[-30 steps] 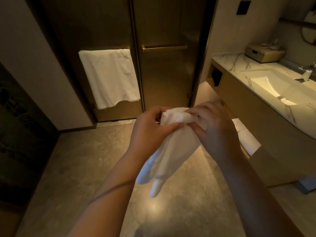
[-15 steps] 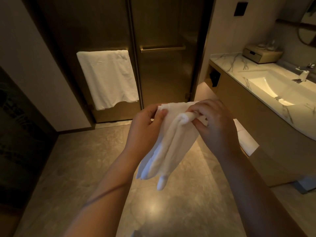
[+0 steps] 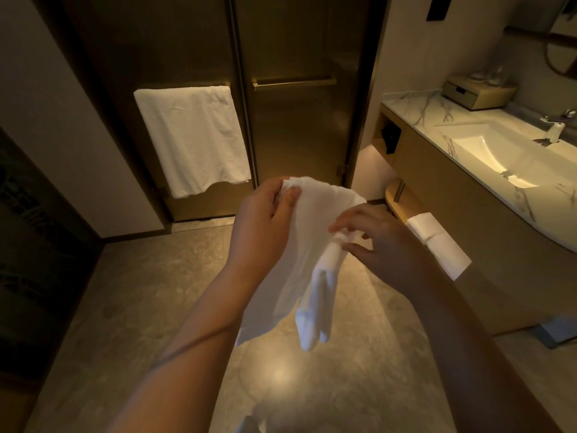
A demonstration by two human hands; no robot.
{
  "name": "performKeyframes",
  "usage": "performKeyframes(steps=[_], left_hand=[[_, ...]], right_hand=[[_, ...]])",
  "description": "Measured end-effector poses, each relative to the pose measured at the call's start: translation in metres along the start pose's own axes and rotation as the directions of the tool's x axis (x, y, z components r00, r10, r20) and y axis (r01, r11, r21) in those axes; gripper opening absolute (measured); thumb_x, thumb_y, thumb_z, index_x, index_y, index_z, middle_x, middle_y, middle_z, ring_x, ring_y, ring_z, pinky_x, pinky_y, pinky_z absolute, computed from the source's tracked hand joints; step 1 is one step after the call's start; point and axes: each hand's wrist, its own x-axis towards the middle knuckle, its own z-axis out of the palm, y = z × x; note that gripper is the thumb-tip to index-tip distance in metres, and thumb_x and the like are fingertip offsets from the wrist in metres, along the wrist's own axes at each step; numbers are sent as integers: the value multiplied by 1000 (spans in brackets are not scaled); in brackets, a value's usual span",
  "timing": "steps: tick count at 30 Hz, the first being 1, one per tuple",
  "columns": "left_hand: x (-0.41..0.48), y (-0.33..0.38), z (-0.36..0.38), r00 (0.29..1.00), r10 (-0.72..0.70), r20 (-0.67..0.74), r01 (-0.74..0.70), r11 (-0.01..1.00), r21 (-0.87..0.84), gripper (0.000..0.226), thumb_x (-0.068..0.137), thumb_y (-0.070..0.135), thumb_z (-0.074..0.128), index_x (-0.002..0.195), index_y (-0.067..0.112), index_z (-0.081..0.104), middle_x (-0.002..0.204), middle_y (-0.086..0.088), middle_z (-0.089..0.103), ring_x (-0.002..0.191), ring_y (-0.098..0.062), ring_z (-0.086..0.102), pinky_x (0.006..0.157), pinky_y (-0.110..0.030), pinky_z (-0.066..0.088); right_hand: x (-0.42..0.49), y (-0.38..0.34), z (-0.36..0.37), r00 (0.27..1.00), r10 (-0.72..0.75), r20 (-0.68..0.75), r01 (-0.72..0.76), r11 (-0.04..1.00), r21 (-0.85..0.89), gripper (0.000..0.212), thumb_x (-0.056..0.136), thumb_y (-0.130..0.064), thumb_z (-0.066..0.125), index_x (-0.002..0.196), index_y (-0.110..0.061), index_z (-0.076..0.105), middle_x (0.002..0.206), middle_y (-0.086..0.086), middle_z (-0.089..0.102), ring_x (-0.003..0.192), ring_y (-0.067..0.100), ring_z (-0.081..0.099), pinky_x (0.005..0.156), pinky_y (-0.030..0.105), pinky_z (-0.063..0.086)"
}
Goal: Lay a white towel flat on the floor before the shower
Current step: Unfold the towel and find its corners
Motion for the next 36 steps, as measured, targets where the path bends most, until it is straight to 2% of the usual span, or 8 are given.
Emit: performKeyframes(steps=[3,6,11,17,23,26,29,36], left_hand=[[1,-1,0,1000,-4,25,4,1000,2,21,96,28,49,107,20,65,82,22,60,80,12,55,64,-3,37],[-2,0,5,996,6,84,-10,999,48,21,95,29,50,109,21,64,82,17,60,78,4,57,62,-8,39],[-4,-5,7,997,-20,78,15,997,71,20,96,30,50,110,24,63,85,16,60,82,4,57,64,-11,43],[3,-12,3,994,-3,111,-4,998,64,20,95,31,49,107,22,62,82,15,59,75,2,56,61,-15,42],[4,-23,-6,986,11,168,-16,1000,25,18,89,47,50,106,41,52,85,27,58,86,11,55,67,-9,46],[-1,-36,-11,966,-69,249,47,995,94,18,79,62,50,94,54,52,88,31,60,83,10,56,66,-20,52],[-5,-45,-11,951,-130,281,103,988,112,24,81,60,49,89,41,60,84,20,65,77,4,59,69,-35,56],[3,-34,-5,981,-21,191,-9,988,153,11,94,40,48,87,32,53,73,14,54,73,0,52,53,-18,32]], right_hand=[[8,-8,3,987,68,-144,-55,994,96,41,84,-23,68,120,-33,54,114,-18,51,99,-4,53,78,15,47],[19,-16,6,968,69,-241,-50,995,87,42,86,-35,64,125,-23,54,123,-5,56,109,5,51,88,20,44],[27,-22,16,972,170,-165,-138,972,190,25,88,-37,59,108,-22,64,100,-10,65,89,1,59,78,26,54],[33,-27,26,982,143,-120,-119,975,189,23,95,-32,52,112,-19,59,101,-5,65,90,9,61,76,33,55],[40,-30,34,966,153,-209,-121,980,161,16,96,-27,50,105,-17,58,91,-7,61,78,5,57,65,18,49],[43,-28,32,937,201,-285,-153,971,183,17,96,-28,49,106,-17,57,92,-10,57,77,-3,53,66,12,42],[45,-25,29,921,243,-304,-193,963,187,21,95,-32,49,109,-18,57,95,-11,58,79,-3,53,68,12,41],[47,-28,18,935,235,-266,-163,950,266,28,93,-37,52,118,-22,56,105,-11,60,93,4,59,74,19,50]])
